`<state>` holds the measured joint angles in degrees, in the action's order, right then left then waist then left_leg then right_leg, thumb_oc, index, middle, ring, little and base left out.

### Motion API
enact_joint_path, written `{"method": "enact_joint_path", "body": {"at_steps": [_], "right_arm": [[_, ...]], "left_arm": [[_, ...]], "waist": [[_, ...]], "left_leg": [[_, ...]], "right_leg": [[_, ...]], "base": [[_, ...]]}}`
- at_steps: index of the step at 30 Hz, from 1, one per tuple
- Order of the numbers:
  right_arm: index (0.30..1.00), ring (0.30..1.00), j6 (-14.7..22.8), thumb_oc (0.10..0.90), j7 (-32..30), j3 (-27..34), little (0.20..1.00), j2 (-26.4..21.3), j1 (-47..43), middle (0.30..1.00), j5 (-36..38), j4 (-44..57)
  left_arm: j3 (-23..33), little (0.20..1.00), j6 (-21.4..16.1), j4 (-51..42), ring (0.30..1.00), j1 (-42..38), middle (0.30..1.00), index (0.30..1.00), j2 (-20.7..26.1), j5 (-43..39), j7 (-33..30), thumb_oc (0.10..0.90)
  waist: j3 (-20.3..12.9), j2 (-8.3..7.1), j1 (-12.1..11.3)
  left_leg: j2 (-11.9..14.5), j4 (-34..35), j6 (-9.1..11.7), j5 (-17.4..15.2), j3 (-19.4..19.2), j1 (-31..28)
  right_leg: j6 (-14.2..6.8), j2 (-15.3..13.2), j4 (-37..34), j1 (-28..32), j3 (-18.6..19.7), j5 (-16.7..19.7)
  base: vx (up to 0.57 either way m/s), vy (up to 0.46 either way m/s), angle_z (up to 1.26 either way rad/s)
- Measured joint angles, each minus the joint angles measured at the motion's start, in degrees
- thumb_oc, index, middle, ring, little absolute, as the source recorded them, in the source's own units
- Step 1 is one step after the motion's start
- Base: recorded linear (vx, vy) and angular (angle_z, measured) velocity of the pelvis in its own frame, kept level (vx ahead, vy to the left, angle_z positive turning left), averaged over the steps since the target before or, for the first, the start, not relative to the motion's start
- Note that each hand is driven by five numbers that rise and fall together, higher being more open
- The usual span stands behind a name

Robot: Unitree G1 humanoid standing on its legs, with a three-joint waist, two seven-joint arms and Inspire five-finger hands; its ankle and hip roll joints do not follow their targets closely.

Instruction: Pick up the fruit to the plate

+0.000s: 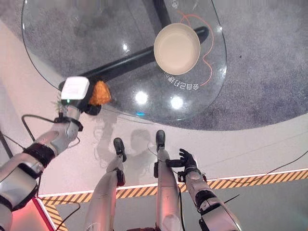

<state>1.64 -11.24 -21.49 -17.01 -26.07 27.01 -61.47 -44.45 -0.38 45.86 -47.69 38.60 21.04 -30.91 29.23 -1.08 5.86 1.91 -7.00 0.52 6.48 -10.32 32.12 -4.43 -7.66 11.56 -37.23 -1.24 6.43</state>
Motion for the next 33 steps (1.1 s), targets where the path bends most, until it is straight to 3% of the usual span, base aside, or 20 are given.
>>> {"method": "enact_joint_path", "body": {"at_steps": [3, 4, 10, 15, 22, 29, 33], "right_arm": [[0.9, 0.9, -0.04, 0.8, 0.0, 0.05, 0.9, -0.06, 0.06, 0.9, 0.0, -0.03], [0.9, 0.9, -0.03, 0.8, 0.01, 0.22, 0.9, -0.1, 1.21, 0.9, 0.0, 0.06], [0.9, 0.9, -0.08, 0.8, -0.04, 1.28, 0.9, -0.21, 4.48, 0.9, 0.02, 0.59], [0.9, 0.9, -0.05, 0.8, -0.03, 1.67, 0.9, -0.2, 6.7, 0.9, 0.03, 1.28], [0.9, 0.9, 0.39, 0.8, -0.24, 3.02, 0.9, -0.18, 9.53, 0.9, 0.06, 5.22], [0.9, 0.9, 1.52, 0.8, -7.27, 4.4, 0.9, -0.12, 16.25, 0.9, 0.07, 23.04], [0.9, 0.9, 2.27, 0.8, -11.05, 7.09, 0.9, 0.45, 19.43, 0.9, -1.25, 32.82]], "left_arm": [[0.94, 0.2, -0.48, -0.58, 0.3, 1.4, 0.3, 0.3, 0.05, -0.46, 0.01, 0.1], [4.74, 0.2, -1.12, -3.32, 0.3, 6.11, 0.3, 0.3, 0.04, -2.19, -0.03, 0.1], [11.19, 0.2, -2.84, -9.67, 0.3, 10.47, 0.3, 0.3, 0.66, -5.84, -2.31, 0.1], [15.79, 0.2, -3.63, -14.59, 0.3, 13.43, 0.3, 0.3, 0.69, -7.31, -2.37, 0.1], [23.09, 0.2, -5.1, -25.49, 0.3, 20.89, 0.3, 0.3, 0.4, -15.4, -2.61, 0.1], [32.57, 0.2, -8.05, -38.31, 0.3, 30.49, 0.3, 0.3, -6.04, -27.32, -2.01, 0.1], [34.11, 0.2, -10.56, -43.03, 0.3, 35.34, 0.3, 0.3, -9.93, -32.24, -0.15, 0.1]], "waist": [[0.05, 0.1, -0.27], [0.22, 0.48, -1.43], [0.37, 1.29, -3.52], [0.59, 1.66, -3.84], [0.65, 1.74, -4.07], [0.7, 1.74, -5.72], [0.7, 1.72, -5.71]], "left_leg": [[0.06, 0.02, 0.01, 0.0, 0.06, -0.49], [0.31, 0.43, 0.11, 0.03, 0.21, -3.34], [0.23, 2.17, 0.4, 0.31, 1.65, -7.61], [0.31, 3.15, 0.52, 0.42, 2.56, -10.73], [0.69, 4.76, 0.86, 0.5, 3.13, -15.72], [1.01, 6.13, 1.4, 0.4, 3.66, -20.17], [1.18, 7.44, 1.79, 0.09, 4.05, -23.18]], "right_leg": [[0.03, 0.03, -0.01, 0.54, -0.07, -0.08], [0.09, 0.22, -1.09, 3.8, -0.42, -0.05], [0.14, 0.15, -2.27, 8.66, -1.94, -0.38], [0.18, 0.25, -3.96, 12.57, -3.23, -0.27], [0.3, 0.72, -6.44, 18.32, -4.35, -0.23], [0.6, 1.47, -8.29, 23.29, -4.84, -0.3], [0.61, 1.67, -9.45, 26.43, -5.18, -0.49]], "base": [[0.0, -0.014, 0.0], [0.0, -0.062, 0.04], [0.0, -0.056, 0.11], [0.0, -0.031, 0.08], [0.01, -0.031, 0.04], [0.01, -0.032, 0.02], [0.03, -0.018, 0.04]]}}
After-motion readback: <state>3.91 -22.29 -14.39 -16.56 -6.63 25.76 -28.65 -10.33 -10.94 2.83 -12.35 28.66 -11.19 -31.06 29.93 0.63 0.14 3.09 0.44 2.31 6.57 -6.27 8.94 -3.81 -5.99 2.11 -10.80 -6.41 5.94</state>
